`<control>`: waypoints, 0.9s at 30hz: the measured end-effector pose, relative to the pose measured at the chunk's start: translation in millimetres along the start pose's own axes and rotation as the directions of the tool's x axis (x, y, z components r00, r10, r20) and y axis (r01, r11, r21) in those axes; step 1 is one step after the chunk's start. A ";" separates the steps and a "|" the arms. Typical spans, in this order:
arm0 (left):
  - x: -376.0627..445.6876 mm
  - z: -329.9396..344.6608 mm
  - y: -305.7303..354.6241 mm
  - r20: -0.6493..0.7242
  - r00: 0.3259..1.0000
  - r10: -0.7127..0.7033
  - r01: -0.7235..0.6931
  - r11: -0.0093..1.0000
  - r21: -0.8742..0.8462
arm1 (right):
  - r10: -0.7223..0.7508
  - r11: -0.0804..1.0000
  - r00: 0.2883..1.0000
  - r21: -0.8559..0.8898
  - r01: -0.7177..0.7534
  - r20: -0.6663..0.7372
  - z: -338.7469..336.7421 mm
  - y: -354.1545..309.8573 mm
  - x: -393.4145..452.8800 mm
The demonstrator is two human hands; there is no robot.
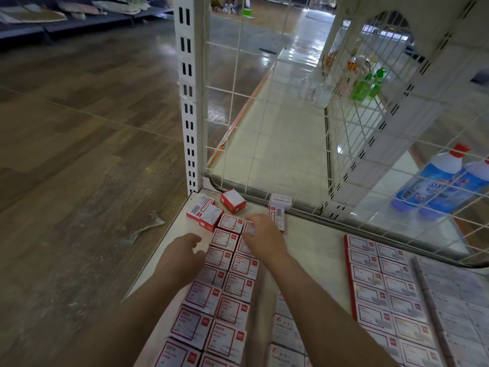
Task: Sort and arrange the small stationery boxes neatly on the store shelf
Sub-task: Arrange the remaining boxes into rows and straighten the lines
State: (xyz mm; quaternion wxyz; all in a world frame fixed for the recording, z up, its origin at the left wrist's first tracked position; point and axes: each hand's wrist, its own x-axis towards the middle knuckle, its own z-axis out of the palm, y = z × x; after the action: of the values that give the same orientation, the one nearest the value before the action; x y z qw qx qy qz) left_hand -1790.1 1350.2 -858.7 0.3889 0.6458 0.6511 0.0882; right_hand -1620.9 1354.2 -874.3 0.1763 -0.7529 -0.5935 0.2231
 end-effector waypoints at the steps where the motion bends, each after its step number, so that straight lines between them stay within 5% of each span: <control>1: -0.9 -3.3 -5.2 -0.002 1.000 -0.008 0.008 1.000 0.014 | -0.006 1.000 1.000 -0.001 0.006 -0.004 1.8 -4.1 0.7; 15: 0.0 -25.4 -50.3 0.023 0.999 -0.026 0.020 0.975 0.221 | -0.015 1.000 0.999 -0.022 0.016 0.048 37.8 -43.9 19.8; 27: 5.1 -21.9 -52.6 0.049 0.999 -0.007 -0.004 0.972 0.235 | 0.060 0.997 0.994 -0.061 -0.054 0.091 34.0 -56.5 37.4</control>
State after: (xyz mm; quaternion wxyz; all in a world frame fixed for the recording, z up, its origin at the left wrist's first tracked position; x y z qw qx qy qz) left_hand -1843.6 1355.4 -878.3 0.3259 0.6888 0.6476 -0.0059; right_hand -1678.2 1403.8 -877.5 0.1199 -0.7632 -0.5856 0.2454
